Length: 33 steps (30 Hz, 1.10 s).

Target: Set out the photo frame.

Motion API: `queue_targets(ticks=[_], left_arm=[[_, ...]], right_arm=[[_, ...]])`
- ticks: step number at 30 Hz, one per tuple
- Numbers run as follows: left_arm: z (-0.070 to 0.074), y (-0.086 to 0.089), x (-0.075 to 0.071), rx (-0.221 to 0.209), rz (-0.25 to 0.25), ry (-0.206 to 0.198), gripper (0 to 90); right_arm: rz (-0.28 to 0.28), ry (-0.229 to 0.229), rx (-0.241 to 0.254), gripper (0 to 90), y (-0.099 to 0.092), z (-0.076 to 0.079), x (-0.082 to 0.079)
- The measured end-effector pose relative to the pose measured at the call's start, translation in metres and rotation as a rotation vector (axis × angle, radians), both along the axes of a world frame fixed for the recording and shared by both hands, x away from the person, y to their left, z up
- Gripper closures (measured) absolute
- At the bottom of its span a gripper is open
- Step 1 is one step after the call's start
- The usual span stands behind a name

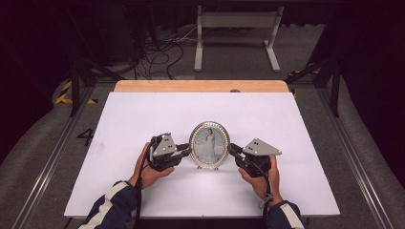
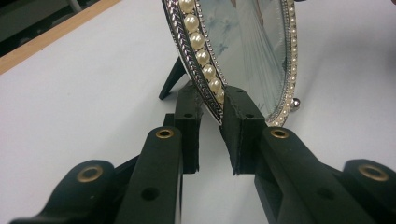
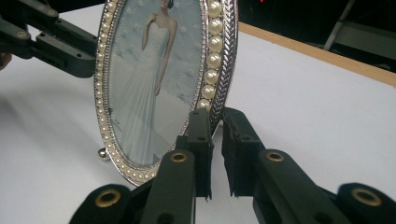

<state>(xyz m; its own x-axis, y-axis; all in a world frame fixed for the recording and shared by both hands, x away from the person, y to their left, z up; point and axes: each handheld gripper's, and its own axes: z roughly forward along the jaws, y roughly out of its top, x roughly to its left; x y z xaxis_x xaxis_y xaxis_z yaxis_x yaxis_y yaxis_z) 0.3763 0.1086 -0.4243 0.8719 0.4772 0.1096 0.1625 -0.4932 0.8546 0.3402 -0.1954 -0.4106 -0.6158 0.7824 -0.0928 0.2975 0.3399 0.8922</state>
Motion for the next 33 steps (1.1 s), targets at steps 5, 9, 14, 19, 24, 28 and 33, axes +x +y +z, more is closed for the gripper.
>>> queue_targets(ticks=[5,9,14,19,24,28,33], left_arm=[[0.000,-0.001,-0.001,0.004,0.000,-0.003,76.9],[0.000,-0.001,-0.001,0.012,0.001,-0.004,76.7],[0.000,-0.001,-0.002,0.019,0.004,-0.014,75.4],[0.001,0.000,-0.004,0.016,0.006,-0.022,73.1],[0.002,0.003,-0.006,0.020,0.010,-0.032,70.4],[0.002,0.005,-0.008,0.020,0.014,-0.039,68.5],[0.003,0.008,-0.011,0.026,0.015,-0.051,62.6]], right_arm=[[-0.004,0.006,0.013,82.3,-0.001,-0.001,0.002],[-0.003,0.005,0.015,82.3,-0.001,-0.001,0.003],[-0.002,0.000,0.004,81.2,0.000,-0.001,0.002],[0.008,-0.009,-0.029,78.6,0.003,0.000,-0.002],[0.016,-0.017,-0.046,74.7,0.001,0.002,-0.004],[0.029,-0.026,-0.057,72.1,-0.001,0.004,-0.007],[0.042,-0.028,-0.088,65.2,-0.004,0.002,-0.010]])
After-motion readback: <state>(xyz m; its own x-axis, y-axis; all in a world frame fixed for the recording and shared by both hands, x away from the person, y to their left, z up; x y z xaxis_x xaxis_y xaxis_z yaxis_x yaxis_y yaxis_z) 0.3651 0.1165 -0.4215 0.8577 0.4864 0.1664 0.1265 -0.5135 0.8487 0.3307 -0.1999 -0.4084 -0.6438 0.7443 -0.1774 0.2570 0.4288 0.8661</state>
